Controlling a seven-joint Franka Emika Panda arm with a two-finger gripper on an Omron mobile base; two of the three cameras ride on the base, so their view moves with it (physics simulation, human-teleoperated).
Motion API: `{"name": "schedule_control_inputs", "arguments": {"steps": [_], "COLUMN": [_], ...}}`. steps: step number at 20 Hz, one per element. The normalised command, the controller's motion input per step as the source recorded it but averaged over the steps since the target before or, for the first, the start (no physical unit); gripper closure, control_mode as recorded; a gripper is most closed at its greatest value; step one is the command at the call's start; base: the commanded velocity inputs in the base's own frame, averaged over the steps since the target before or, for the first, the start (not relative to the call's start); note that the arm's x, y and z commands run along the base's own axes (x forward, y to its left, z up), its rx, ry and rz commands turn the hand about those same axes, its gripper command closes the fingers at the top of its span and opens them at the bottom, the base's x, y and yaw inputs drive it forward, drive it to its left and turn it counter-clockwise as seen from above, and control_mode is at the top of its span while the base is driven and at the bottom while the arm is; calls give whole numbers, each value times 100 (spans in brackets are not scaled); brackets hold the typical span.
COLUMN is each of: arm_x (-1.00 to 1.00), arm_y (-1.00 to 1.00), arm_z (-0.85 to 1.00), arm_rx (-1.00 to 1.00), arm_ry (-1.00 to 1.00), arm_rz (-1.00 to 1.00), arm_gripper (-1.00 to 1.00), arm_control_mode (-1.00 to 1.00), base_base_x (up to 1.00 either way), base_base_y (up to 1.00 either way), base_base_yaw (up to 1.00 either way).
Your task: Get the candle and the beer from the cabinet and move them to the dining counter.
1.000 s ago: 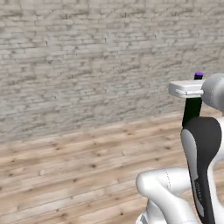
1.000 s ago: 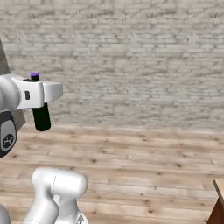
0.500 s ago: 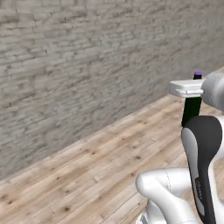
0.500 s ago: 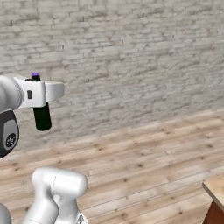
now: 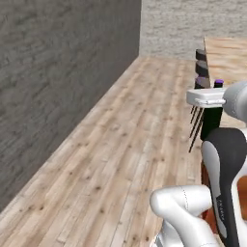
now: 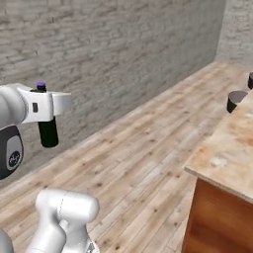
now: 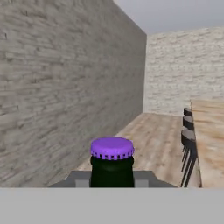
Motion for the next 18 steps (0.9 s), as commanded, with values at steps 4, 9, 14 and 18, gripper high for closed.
{"name": "schedule_control_inputs", "arguments": {"steps": [4, 9, 14, 18], "arm_x": [0, 0, 0, 0], "arm_y": [0, 0, 0, 0], "arm_z": [0, 0, 0, 0], "arm_rx": [0, 0, 0, 0], "arm_ry": [0, 0, 0, 0], "arm_rz": [0, 0, 0, 0], "arm_gripper": [100, 100, 100, 100], "arm_control_mode": [100, 100, 100, 100], "base_base_x": [41, 58, 72, 93], "base_base_y": [60, 79, 100, 88], "base_base_yaw": [-81, -73, -46, -22]}}
